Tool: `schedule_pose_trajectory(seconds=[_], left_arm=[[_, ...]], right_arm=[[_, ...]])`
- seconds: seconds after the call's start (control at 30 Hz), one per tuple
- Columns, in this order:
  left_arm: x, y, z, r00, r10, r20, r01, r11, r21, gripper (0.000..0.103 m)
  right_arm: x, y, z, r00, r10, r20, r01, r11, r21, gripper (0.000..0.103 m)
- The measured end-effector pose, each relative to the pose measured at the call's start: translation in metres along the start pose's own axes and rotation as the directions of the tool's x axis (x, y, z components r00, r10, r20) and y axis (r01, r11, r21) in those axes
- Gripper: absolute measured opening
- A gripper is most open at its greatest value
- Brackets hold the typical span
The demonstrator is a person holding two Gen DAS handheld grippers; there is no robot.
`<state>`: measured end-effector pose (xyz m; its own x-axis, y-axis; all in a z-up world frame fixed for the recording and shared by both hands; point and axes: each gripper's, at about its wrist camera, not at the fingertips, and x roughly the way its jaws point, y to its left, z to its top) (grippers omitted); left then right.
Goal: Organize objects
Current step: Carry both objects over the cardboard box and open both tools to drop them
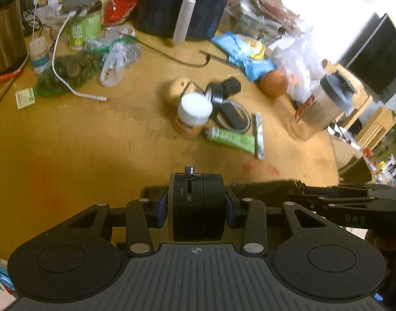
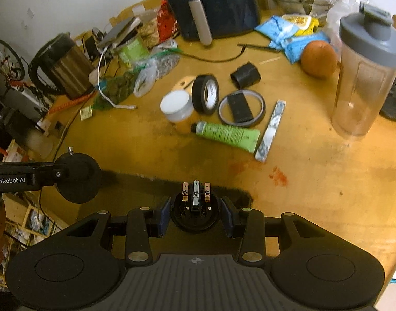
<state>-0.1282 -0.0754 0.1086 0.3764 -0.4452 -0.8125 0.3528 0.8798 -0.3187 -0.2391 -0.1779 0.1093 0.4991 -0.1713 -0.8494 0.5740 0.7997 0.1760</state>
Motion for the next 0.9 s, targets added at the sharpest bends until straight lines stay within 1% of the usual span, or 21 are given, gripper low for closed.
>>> schedule_pose_trajectory(seconds=[0.27,0.5,0.53,0.57,0.6,0.63,0.67,0.73,0.8,0.83,0.9], left_arm=[[0.018,0.002,-0.012,0.998,0.014,-0.068,-0.013,1.0,0.014,0.041],[0.031,0.003,-0.014,0.993,0.069,-0.094,-0.068,0.998,0.018,0.041],[0.032,0.004,-0.014,0.992,0.076,-0.097,-0.075,0.997,0.016,0.041],[0.033,0.004,-0.014,0.991,0.086,-0.102,-0.084,0.996,0.015,0.041],[0.033,0.004,-0.014,0.99,0.095,-0.104,-0.094,0.995,0.014,0.041],[0.033,0.004,-0.013,0.989,0.105,-0.107,-0.105,0.994,0.014,0.043],[0.033,0.004,-0.013,0.989,0.11,-0.103,-0.109,0.994,0.015,0.044],[0.028,0.004,-0.011,0.992,0.096,-0.076,-0.096,0.995,0.007,0.046],[0.021,0.003,-0.007,0.995,0.082,-0.051,-0.082,0.997,-0.009,0.049],[0.018,0.002,-0.005,0.996,0.078,-0.037,-0.078,0.997,-0.014,0.053],[0.014,-0.001,-0.001,0.997,0.073,-0.013,-0.073,0.997,-0.017,0.054]], right_arm=[[0.016,0.003,-0.01,0.999,-0.026,-0.045,0.025,1.0,-0.018,0.043],[0.026,0.005,-0.007,0.997,-0.064,-0.048,0.062,0.997,-0.037,0.044],[0.025,0.005,-0.007,0.996,-0.075,-0.041,0.073,0.996,-0.041,0.051],[0.024,0.006,-0.007,0.996,-0.077,-0.037,0.076,0.996,-0.048,0.066],[0.022,0.007,-0.007,0.997,-0.067,-0.029,0.066,0.996,-0.056,0.073],[0.017,0.009,-0.007,0.999,-0.051,-0.013,0.05,0.997,-0.063,0.085],[0.013,0.011,-0.007,0.999,-0.037,0.002,0.037,0.997,-0.07,0.095],[0.003,0.016,-0.006,0.999,-0.023,0.038,0.026,0.996,-0.089,0.103],[-0.004,0.02,-0.006,0.998,-0.023,0.063,0.029,0.994,-0.104,0.103],[-0.006,0.021,-0.005,0.997,-0.022,0.068,0.029,0.994,-0.106,0.103],[-0.009,0.023,-0.005,0.996,-0.028,0.081,0.036,0.994,-0.1,0.103]])
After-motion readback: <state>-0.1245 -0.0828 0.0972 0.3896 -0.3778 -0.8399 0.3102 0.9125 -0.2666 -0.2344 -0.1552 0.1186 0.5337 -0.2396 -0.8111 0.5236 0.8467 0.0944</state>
